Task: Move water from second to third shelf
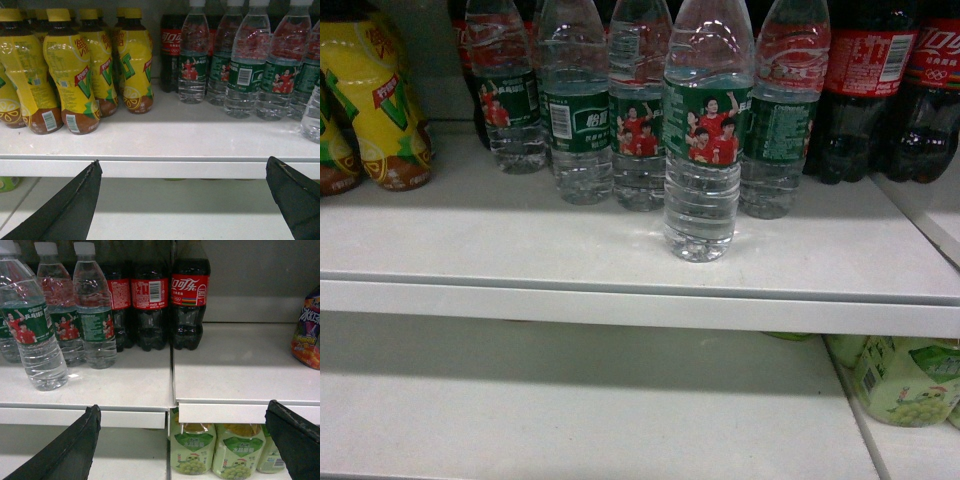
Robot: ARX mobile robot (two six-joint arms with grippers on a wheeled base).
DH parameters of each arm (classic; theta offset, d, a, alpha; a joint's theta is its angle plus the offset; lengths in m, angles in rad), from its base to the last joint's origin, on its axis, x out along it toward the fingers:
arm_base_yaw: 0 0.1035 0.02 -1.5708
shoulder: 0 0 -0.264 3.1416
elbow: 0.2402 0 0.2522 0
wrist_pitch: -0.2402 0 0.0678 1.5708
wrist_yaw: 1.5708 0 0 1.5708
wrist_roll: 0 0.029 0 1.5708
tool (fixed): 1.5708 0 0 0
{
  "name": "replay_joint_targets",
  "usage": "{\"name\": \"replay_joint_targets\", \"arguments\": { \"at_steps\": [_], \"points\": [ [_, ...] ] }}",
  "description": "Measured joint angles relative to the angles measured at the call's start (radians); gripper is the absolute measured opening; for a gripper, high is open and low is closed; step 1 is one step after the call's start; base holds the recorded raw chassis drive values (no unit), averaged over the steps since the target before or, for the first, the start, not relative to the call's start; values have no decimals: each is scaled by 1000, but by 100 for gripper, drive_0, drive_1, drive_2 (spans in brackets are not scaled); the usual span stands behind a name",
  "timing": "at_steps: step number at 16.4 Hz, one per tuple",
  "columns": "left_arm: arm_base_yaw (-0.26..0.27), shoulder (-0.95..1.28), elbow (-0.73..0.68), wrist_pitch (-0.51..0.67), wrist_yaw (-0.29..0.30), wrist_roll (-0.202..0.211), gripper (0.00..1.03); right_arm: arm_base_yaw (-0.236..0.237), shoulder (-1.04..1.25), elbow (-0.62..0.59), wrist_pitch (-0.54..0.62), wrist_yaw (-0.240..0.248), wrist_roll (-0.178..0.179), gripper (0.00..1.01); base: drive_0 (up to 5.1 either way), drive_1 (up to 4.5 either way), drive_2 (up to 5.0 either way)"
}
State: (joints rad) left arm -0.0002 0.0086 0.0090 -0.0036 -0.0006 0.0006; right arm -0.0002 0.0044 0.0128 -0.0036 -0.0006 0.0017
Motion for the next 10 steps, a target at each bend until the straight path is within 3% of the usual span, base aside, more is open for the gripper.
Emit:
{"name": "replay_joint_targets", "arguments": {
  "at_steps": [10],
  "points": [
    [0,0,0,0,0,0,98,0,0,0,0,0,0,98,0,0,0]
  ]
}}
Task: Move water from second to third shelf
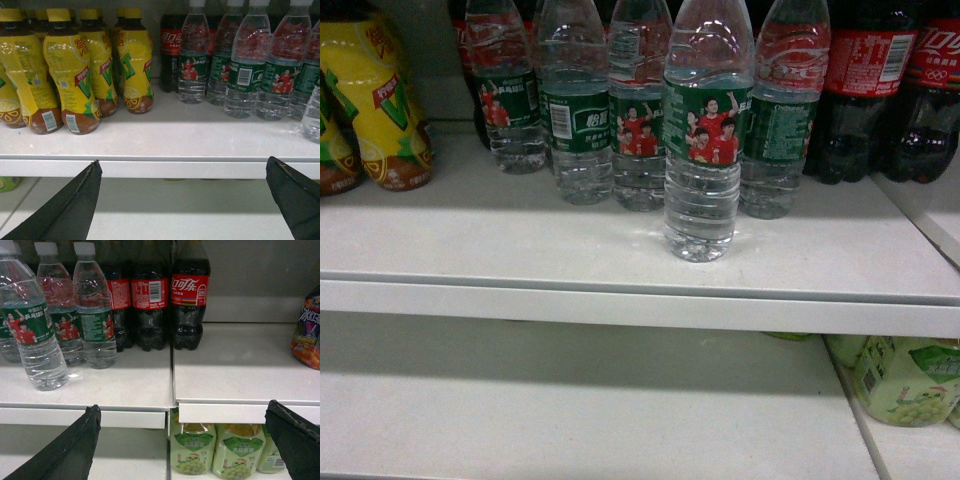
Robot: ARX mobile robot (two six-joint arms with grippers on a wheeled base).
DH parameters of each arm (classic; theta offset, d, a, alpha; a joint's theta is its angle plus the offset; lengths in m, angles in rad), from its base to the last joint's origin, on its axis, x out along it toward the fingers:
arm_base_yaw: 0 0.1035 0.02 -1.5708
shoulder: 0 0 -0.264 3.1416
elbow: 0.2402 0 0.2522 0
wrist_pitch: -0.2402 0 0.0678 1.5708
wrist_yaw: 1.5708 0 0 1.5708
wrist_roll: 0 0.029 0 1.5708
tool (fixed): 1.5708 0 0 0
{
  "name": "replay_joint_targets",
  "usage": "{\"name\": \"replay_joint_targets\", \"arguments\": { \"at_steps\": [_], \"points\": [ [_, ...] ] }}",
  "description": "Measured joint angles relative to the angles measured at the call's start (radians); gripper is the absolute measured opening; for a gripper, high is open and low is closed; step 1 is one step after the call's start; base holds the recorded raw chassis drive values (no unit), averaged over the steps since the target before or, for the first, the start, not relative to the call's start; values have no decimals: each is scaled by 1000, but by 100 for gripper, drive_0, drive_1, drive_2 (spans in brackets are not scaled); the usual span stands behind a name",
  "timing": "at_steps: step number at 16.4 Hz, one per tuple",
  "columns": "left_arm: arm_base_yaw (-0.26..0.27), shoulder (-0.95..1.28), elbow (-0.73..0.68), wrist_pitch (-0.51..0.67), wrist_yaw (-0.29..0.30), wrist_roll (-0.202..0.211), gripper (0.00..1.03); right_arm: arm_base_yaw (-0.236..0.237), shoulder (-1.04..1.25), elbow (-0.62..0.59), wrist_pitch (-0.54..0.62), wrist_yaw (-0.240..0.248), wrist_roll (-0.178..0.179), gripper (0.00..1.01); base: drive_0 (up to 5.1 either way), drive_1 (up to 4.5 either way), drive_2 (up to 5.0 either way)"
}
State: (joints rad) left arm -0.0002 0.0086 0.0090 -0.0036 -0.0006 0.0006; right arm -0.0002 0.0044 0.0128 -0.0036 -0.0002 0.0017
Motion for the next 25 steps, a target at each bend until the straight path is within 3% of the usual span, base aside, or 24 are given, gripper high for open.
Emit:
{"name": "replay_joint_targets", "arguments": {
  "at_steps": [11,12,13,14,15,18,22,25],
  "points": [
    [0,0,0,0,0,0,98,0,0,0,0,0,0,98,0,0,0],
    [0,0,0,0,0,0,98,-10,11,13,-53,-22,11,98,0,0,0],
    [0,0,0,0,0,0,98,-50,89,54,-140,-93,46,98,0,0,0],
    [0,0,0,1,1,0,98,-82,177,87,-124,-119,71,98,0,0,0],
    [0,0,0,0,0,0,98,-108,304,160,-22,-136,87,98,0,0,0],
    [0,0,0,0,0,0,98,-3,641,389,254,-84,78,98,0,0,0],
    [0,0,0,0,0,0,98,291,1058,566,430,21,35,98,0,0,0],
    [0,0,0,0,0,0,98,456,1276,608,475,65,12,98,0,0,0]
  ]
}}
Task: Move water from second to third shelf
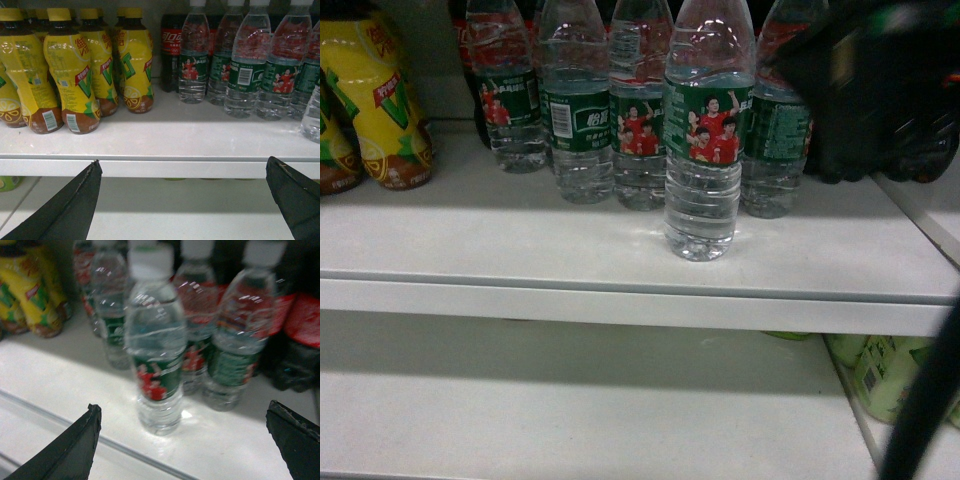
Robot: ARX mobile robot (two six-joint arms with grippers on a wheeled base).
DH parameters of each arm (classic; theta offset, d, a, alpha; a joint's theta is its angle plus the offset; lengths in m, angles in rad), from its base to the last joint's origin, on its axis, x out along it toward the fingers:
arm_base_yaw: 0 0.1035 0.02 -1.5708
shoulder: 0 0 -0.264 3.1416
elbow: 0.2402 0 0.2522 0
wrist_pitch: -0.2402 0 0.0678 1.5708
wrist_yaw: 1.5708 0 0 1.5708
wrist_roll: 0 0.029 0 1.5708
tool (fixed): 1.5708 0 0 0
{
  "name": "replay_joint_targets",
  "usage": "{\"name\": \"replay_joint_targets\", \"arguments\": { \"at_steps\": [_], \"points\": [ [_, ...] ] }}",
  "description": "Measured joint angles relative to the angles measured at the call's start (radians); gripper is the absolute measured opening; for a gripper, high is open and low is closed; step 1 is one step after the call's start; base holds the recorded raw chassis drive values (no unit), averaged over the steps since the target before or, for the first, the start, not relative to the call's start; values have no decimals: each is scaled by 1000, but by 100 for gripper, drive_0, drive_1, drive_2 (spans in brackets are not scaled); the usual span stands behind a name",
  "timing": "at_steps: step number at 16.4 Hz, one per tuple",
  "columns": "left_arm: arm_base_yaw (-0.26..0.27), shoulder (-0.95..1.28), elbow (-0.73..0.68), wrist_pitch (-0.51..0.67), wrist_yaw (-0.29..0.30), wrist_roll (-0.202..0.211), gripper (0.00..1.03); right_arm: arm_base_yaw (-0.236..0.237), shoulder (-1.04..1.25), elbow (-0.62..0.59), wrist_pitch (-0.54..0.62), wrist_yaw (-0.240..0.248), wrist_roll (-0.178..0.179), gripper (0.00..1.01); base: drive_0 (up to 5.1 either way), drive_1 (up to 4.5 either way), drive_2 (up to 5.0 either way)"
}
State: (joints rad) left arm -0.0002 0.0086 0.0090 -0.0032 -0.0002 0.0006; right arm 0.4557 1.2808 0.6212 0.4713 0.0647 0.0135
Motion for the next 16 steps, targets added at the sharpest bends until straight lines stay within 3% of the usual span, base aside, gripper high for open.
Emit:
{"name": "replay_joint_targets", "arguments": {
  "at_steps": [3,8,10,12,16],
  "points": [
    [0,0,0,0,0,0,98,66,122,51,8,10,12,98,0,0,0],
    [0,0,0,0,0,0,98,88,245,131,-1,10,70,98,0,0,0],
    [0,0,0,0,0,0,98,86,294,188,-26,24,115,98,0,0,0],
    [0,0,0,0,0,0,98,72,355,264,-63,75,175,98,0,0,0],
    [0,0,0,0,0,0,98,66,426,355,-78,118,181,98,0,0,0]
  ]
}}
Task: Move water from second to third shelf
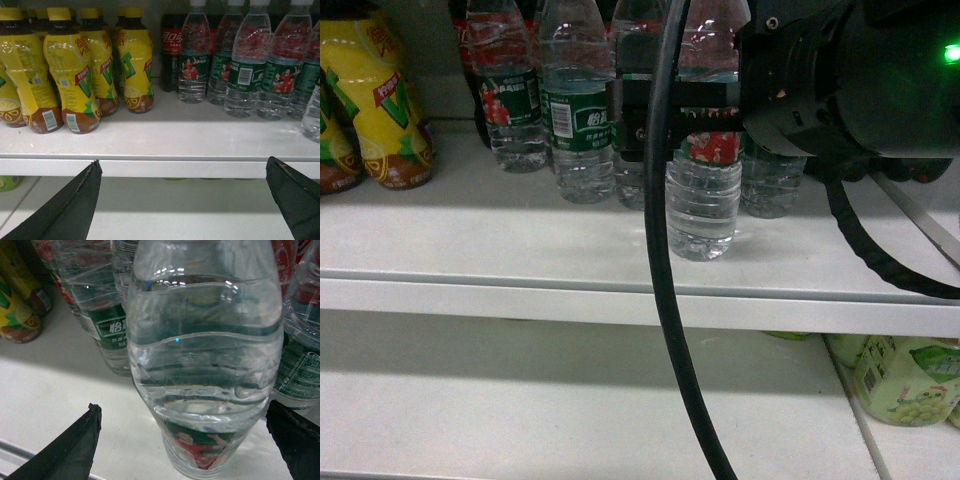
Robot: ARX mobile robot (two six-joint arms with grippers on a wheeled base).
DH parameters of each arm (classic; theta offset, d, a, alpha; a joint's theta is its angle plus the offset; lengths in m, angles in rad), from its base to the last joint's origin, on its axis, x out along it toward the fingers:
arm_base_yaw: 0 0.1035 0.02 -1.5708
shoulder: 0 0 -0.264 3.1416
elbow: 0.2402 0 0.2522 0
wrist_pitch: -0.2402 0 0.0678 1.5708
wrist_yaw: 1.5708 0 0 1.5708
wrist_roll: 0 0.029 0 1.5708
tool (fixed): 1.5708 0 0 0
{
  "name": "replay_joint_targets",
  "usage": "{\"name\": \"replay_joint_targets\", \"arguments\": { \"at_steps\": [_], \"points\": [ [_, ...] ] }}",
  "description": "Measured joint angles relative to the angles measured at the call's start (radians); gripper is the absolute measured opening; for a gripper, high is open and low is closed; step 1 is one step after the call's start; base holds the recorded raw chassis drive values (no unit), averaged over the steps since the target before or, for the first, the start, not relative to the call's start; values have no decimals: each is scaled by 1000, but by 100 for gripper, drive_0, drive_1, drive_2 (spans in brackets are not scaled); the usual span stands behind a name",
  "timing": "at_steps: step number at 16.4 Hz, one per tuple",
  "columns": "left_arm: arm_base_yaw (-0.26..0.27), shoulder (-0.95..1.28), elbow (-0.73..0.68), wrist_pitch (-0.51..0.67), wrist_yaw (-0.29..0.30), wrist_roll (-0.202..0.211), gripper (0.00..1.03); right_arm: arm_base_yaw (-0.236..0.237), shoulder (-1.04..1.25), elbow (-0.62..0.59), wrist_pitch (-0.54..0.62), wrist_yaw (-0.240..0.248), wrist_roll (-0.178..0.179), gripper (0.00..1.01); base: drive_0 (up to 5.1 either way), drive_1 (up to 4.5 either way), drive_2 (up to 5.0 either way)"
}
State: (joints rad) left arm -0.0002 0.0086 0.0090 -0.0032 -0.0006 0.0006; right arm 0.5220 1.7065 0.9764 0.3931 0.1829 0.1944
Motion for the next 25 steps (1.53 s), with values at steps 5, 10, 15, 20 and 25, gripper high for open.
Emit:
{"name": "replay_joint_targets", "arguments": {
  "at_steps": [5,10,15,20,25],
  "points": [
    [0,0,0,0,0,0,98,0,77,67,-11,50,6,95,0,0,0],
    [0,0,0,0,0,0,98,12,39,39,-3,39,23,41,0,0,0],
    [0,0,0,0,0,0,98,-15,-262,-202,-29,-54,19,37,0,0,0],
    [0,0,0,0,0,0,98,-244,-624,-389,-161,-151,-35,37,0,0,0],
    [0,0,0,0,0,0,98,-447,-877,-485,-364,-304,-85,37,0,0,0]
  ]
}}
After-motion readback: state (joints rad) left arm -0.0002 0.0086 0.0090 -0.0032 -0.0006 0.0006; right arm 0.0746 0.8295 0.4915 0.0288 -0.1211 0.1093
